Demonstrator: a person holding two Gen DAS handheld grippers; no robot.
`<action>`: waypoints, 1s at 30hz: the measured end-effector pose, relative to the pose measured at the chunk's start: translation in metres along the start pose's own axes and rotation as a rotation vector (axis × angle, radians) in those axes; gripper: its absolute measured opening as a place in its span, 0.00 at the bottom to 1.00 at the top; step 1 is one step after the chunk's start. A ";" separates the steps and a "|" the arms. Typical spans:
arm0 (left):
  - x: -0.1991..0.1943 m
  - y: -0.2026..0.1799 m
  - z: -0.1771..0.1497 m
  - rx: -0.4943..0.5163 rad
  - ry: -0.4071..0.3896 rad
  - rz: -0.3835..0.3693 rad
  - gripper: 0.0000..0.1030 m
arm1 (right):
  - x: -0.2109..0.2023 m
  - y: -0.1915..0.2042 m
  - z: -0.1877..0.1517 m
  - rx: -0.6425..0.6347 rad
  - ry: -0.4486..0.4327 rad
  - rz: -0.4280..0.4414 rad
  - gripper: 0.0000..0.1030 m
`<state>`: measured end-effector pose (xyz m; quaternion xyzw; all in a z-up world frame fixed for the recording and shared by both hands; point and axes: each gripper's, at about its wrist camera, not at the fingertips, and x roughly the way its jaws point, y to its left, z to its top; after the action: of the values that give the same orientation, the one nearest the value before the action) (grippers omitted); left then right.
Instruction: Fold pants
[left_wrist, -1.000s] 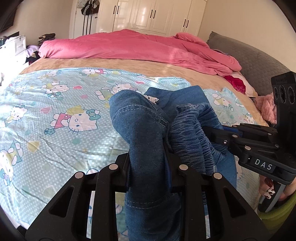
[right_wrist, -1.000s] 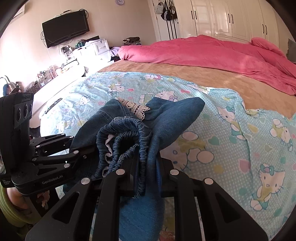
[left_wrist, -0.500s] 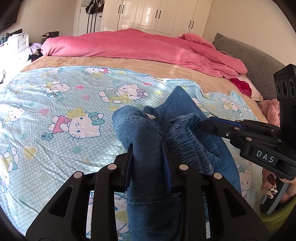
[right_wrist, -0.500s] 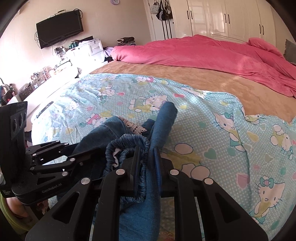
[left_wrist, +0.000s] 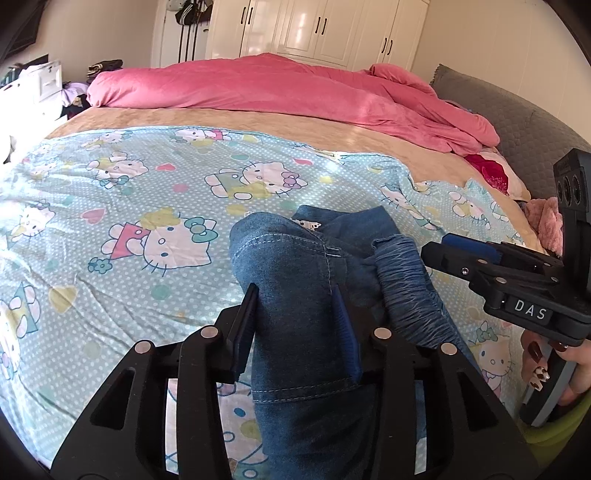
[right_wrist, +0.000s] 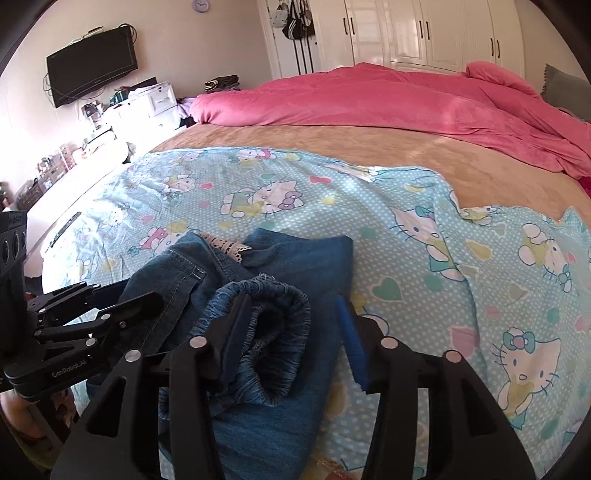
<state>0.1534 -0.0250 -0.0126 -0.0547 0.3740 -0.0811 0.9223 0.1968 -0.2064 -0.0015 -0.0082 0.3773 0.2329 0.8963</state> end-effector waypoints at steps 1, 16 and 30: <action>0.000 0.000 0.000 0.000 0.002 0.000 0.33 | 0.000 0.000 0.000 0.000 0.000 -0.005 0.48; -0.012 0.002 0.001 -0.001 -0.014 0.014 0.64 | -0.016 -0.008 0.000 0.045 -0.020 -0.029 0.73; -0.046 -0.001 0.002 -0.005 -0.068 0.048 0.91 | -0.052 -0.006 -0.002 0.072 -0.090 -0.017 0.96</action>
<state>0.1228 -0.0168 0.0204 -0.0506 0.3439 -0.0560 0.9360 0.1669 -0.2338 0.0314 0.0314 0.3444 0.2117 0.9141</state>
